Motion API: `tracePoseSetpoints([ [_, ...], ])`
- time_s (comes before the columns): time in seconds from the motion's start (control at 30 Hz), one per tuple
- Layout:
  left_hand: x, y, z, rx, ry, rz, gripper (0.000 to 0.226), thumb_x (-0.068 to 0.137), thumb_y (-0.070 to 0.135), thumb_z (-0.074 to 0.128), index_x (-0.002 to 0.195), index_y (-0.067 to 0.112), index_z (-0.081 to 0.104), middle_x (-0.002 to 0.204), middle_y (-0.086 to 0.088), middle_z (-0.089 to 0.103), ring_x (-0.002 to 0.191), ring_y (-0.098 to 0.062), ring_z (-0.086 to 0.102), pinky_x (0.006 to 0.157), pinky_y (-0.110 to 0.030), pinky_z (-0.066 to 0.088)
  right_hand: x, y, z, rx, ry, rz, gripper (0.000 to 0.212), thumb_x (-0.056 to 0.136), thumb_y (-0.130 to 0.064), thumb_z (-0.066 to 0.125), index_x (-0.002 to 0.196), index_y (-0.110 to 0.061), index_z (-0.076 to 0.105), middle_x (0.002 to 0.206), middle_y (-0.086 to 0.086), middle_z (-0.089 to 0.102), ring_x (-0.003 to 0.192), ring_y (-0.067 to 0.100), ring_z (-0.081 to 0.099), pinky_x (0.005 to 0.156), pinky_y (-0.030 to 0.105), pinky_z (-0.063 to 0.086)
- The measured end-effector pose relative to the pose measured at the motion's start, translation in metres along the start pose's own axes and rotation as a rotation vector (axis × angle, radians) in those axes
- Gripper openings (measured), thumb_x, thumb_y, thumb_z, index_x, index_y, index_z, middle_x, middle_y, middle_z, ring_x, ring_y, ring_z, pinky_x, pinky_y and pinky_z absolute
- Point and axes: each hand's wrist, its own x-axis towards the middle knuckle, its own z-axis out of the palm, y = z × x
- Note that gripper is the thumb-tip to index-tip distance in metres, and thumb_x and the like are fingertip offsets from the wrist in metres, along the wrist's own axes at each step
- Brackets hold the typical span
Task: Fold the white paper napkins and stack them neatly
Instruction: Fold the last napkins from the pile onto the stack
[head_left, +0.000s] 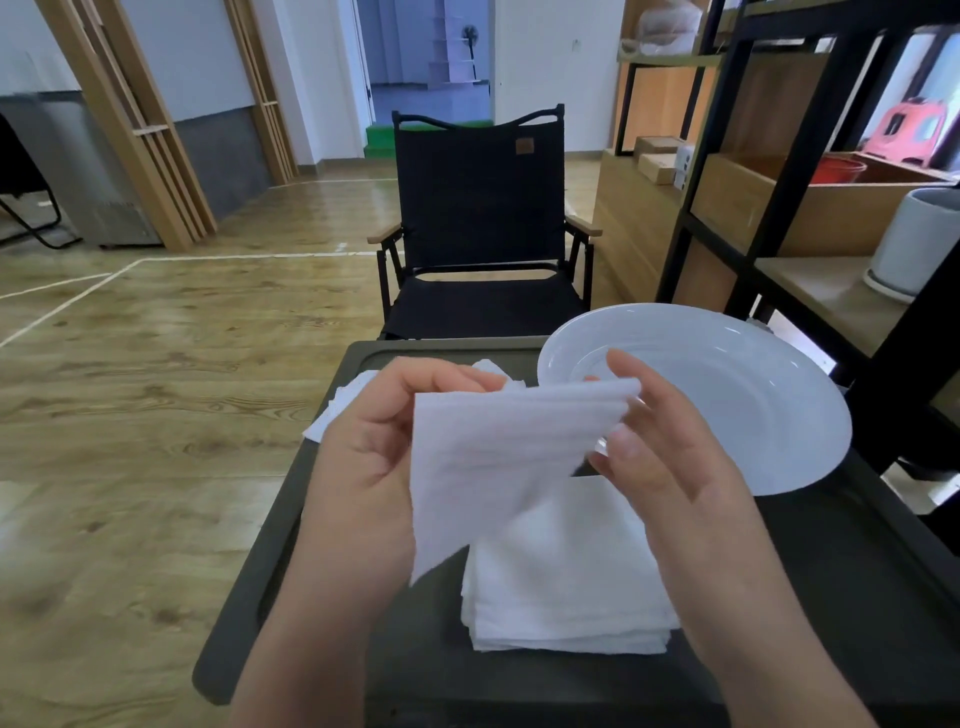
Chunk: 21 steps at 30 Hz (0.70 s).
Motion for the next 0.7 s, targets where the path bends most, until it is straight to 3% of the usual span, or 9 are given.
tracePoseSetpoints([
  [0.07,-0.001,-0.001,0.004,-0.066,-0.060,-0.071,0.018,0.059,0.009,0.070,0.071,0.022,0.069,0.086,0.002,0.073,0.075,-0.013,0.069,0.055,-0.027,0.053,0.000,-0.004,-0.004,0.035,-0.041,0.021,0.059,0.063,-0.069,0.058,0.121,-0.063,0.051,0.125,-0.029,0.062,0.119,-0.004,0.057,0.091,0.024,0.047],
  [0.13,0.000,-0.004,0.008,-0.073,-0.061,-0.137,0.015,0.054,0.018,0.069,0.069,0.023,0.069,0.081,0.001,0.073,0.070,-0.016,0.068,0.055,-0.029,0.052,0.000,-0.007,-0.006,-0.009,-0.037,0.008,0.058,0.058,-0.067,0.062,0.116,-0.063,0.054,0.115,-0.028,0.067,0.110,-0.006,0.062,0.081,0.022,0.049],
  [0.23,0.001,-0.005,0.012,-0.023,-0.012,-0.242,0.020,0.049,0.018,0.071,0.068,0.023,0.070,0.073,0.004,0.071,0.063,-0.016,0.064,0.056,-0.028,0.050,-0.001,-0.009,-0.007,-0.018,0.034,-0.016,0.046,0.061,-0.046,0.085,0.103,-0.054,0.066,0.094,-0.016,0.073,0.091,0.003,0.069,0.072,0.024,0.054],
  [0.3,0.001,-0.004,0.015,0.077,-0.025,-0.292,0.019,0.061,0.012,0.072,0.073,0.025,0.070,0.069,0.007,0.069,0.056,-0.012,0.060,0.050,-0.026,0.047,-0.001,-0.007,-0.007,0.027,0.100,-0.004,0.039,0.062,-0.032,0.087,0.096,-0.044,0.073,0.088,-0.005,0.073,0.083,0.013,0.072,0.071,0.033,0.059],
  [0.37,0.001,-0.004,0.014,0.130,-0.031,-0.351,0.017,0.080,0.013,0.067,0.079,0.029,0.072,0.068,0.010,0.069,0.053,-0.008,0.060,0.045,-0.021,0.046,0.000,-0.003,-0.009,0.029,0.149,0.021,0.031,0.067,-0.027,0.082,0.094,-0.042,0.074,0.092,-0.002,0.075,0.087,0.019,0.073,0.079,0.042,0.060],
  [0.43,0.002,-0.005,0.011,0.151,-0.016,-0.393,0.018,0.088,0.027,0.058,0.087,0.033,0.074,0.077,0.009,0.074,0.063,-0.007,0.066,0.052,-0.021,0.049,0.003,0.001,-0.012,0.025,0.148,0.047,0.029,0.075,-0.022,0.077,0.095,-0.043,0.073,0.097,-0.001,0.076,0.093,0.021,0.072,0.085,0.046,0.058],
  [0.53,0.003,-0.007,0.005,0.094,-0.047,-0.429,0.033,0.085,0.046,0.046,0.093,0.033,0.075,0.092,-0.003,0.077,0.085,-0.019,0.071,0.076,-0.039,0.055,0.005,0.003,-0.016,0.019,0.136,0.107,0.028,0.080,-0.022,0.075,0.098,-0.043,0.072,0.102,0.001,0.076,0.099,0.024,0.071,0.090,0.049,0.056],
  [0.6,0.002,-0.010,0.005,0.204,-0.072,-0.393,0.023,0.087,0.046,0.058,0.097,0.033,0.075,0.094,-0.010,0.075,0.091,-0.027,0.071,0.089,-0.047,0.054,0.006,0.004,-0.016,0.009,0.133,0.140,0.025,0.082,-0.023,0.074,0.098,-0.042,0.072,0.099,0.001,0.076,0.096,0.024,0.071,0.089,0.049,0.056],
  [0.7,0.001,-0.015,0.005,0.267,-0.032,-0.356,0.017,0.081,0.032,0.068,0.089,0.020,0.078,0.088,-0.008,0.077,0.088,-0.024,0.074,0.079,-0.032,0.059,0.006,0.006,-0.017,-0.048,0.137,0.172,0.018,0.084,-0.033,0.069,0.098,-0.044,0.072,0.084,0.003,0.072,0.092,0.023,0.068,0.085,0.042,0.055],
])
